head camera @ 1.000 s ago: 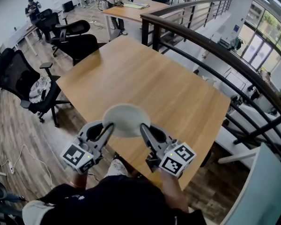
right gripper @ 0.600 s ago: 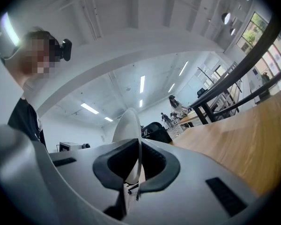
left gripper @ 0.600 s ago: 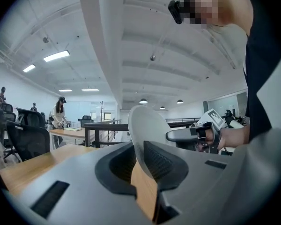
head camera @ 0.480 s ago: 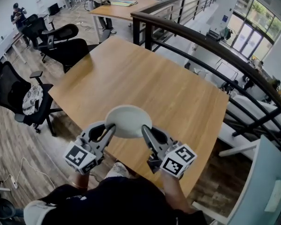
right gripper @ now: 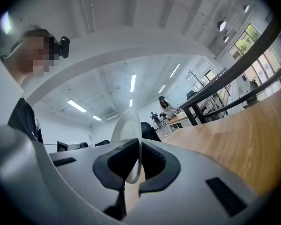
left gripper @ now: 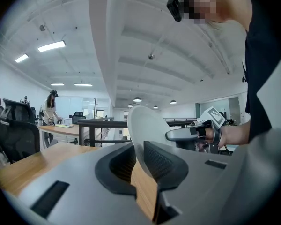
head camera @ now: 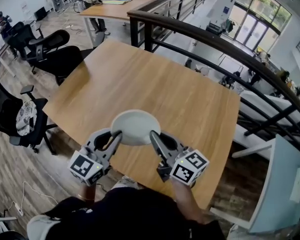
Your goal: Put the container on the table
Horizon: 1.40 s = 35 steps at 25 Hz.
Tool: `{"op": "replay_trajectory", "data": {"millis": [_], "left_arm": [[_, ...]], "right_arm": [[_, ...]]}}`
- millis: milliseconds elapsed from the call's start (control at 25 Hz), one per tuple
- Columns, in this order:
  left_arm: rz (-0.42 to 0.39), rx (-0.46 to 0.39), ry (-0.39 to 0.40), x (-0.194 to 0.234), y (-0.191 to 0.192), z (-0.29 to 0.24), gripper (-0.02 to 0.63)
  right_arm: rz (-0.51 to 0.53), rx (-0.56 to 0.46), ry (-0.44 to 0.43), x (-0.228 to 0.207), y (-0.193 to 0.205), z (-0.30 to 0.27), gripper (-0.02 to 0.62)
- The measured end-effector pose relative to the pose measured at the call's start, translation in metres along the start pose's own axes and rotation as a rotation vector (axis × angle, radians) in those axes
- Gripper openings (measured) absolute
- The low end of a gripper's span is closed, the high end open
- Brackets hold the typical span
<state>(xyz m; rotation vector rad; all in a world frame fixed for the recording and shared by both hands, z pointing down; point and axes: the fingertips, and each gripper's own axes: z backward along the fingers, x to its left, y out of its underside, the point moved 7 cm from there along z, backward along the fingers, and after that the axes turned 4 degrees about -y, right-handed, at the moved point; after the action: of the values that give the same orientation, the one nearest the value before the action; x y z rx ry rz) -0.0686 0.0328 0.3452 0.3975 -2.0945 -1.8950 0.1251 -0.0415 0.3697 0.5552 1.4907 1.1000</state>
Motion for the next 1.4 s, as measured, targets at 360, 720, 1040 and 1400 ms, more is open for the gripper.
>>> {"op": "replay_trajectory", "data": {"millis": [360,720,1040,1400], "left_arm": [[-0.005,0.003,0.071,0.045,0.003,-0.024,0.058],[-0.022,0.029,0.168,0.079,0.011,-0.053,0.058],[-0.012,0.06,0.246,0.103,0.025,-0.067,0.058],[-0.001,0.069,0.332,0.128,0.043,-0.087,0.058]], "right_arm": [[0.014,-0.018,0.064,-0.017,0.0,-0.034,0.023],[0.008,-0.054,0.164,-0.036,0.005,-0.054,0.023],[-0.004,-0.065,0.245,-0.045,0.017,-0.068,0.023],[-0.022,-0.063,0.319,-0.06,0.029,-0.084,0.023]]}}
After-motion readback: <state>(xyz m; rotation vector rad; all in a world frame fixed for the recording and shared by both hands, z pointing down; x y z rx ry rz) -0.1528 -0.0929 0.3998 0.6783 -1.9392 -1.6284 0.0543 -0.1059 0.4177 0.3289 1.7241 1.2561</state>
